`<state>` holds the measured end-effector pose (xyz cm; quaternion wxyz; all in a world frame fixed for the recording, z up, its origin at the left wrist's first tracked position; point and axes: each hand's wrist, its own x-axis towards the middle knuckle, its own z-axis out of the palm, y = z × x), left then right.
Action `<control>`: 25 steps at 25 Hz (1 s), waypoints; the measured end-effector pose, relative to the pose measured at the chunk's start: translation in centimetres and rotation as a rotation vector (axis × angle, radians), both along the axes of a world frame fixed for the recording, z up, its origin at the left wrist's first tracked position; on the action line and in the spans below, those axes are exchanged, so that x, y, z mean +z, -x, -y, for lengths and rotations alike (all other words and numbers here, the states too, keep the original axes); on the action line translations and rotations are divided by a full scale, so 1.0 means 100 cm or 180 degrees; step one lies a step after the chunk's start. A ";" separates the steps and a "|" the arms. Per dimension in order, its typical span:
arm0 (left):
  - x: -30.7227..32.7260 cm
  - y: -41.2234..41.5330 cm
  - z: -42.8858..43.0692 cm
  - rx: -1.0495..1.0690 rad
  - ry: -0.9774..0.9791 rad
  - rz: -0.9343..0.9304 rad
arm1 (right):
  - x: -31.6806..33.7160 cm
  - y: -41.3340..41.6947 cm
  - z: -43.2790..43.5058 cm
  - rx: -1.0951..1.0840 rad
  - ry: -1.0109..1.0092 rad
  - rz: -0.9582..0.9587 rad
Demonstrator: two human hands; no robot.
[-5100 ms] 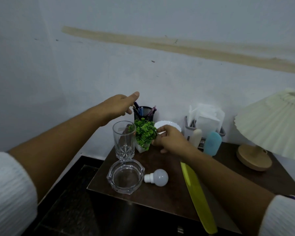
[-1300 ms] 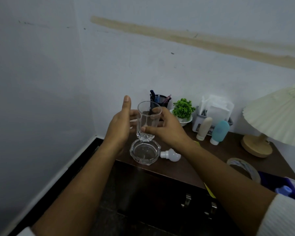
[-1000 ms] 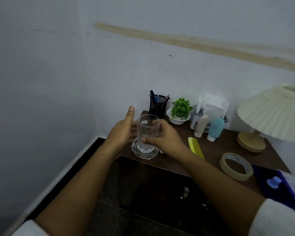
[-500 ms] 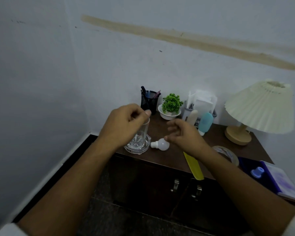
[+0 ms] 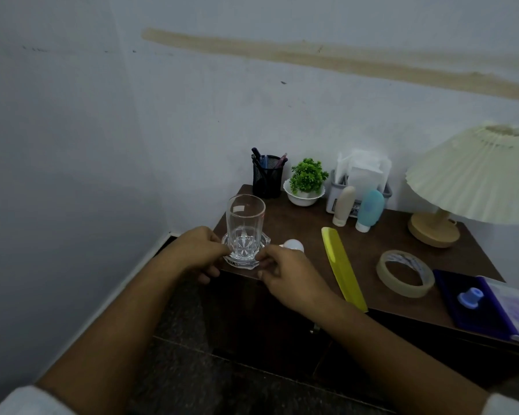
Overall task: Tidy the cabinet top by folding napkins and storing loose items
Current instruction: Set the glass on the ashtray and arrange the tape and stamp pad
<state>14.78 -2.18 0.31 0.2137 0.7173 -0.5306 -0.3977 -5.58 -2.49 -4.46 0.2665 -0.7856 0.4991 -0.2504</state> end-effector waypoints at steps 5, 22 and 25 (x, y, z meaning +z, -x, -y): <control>-0.011 0.003 0.014 0.0303 0.0151 -0.0505 | -0.002 -0.001 0.005 -0.0044 -0.0066 -0.0065; -0.031 0.025 0.033 0.0171 0.0818 -0.0863 | 0.022 -0.010 0.033 0.0045 -0.0590 -0.0086; -0.025 0.029 0.031 0.0122 0.1076 0.0080 | 0.045 0.017 0.043 -0.0215 -0.0159 0.0443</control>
